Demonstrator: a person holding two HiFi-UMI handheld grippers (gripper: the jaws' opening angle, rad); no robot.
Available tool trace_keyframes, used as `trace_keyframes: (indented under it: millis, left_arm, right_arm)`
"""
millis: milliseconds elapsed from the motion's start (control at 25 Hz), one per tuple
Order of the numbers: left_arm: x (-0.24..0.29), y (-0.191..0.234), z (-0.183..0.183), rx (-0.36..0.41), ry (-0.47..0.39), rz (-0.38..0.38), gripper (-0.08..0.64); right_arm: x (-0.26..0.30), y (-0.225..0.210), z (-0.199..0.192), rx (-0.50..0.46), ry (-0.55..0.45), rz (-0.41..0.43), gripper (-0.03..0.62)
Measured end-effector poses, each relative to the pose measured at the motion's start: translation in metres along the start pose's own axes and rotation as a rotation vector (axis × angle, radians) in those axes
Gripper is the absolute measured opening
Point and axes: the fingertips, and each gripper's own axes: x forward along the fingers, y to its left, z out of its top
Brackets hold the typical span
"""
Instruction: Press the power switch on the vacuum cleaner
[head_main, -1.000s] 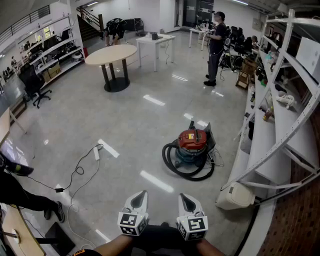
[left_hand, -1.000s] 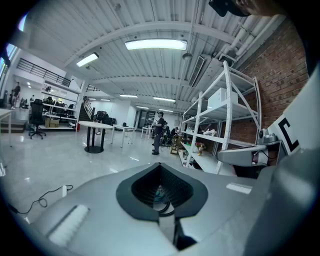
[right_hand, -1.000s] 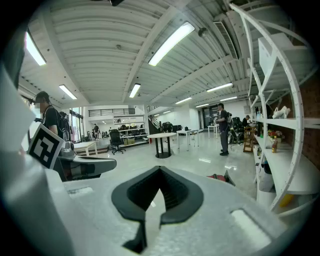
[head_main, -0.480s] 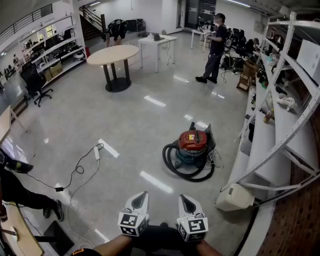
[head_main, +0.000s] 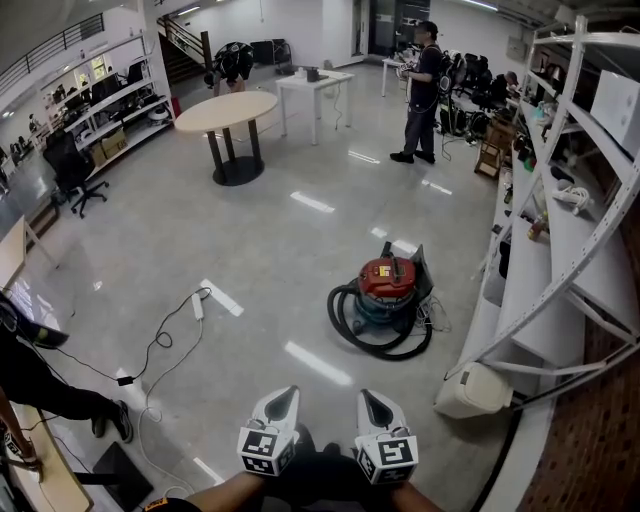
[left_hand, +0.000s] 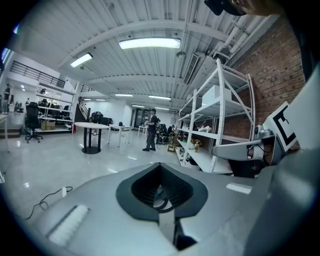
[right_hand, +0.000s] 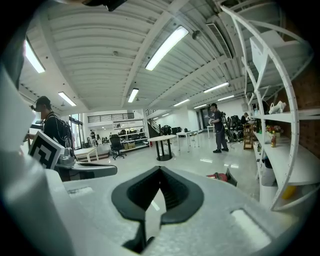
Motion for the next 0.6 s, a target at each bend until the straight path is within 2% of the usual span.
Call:
trace_keyframes:
  millis: [240,600]
  left_arm:
    - [-0.001,0.001,-0.009,-0.005,0.014,-0.010,0.015]
    - [0.041,0.007,-0.006,-0.027,0.053,-0.054,0.015]
  right_arm:
    - [0.000,0.000,-0.010,0.006,0.019,-0.018,-0.008]
    - [0.030,-0.026,-0.010,0.044,0.080,-0.068,-0.008]
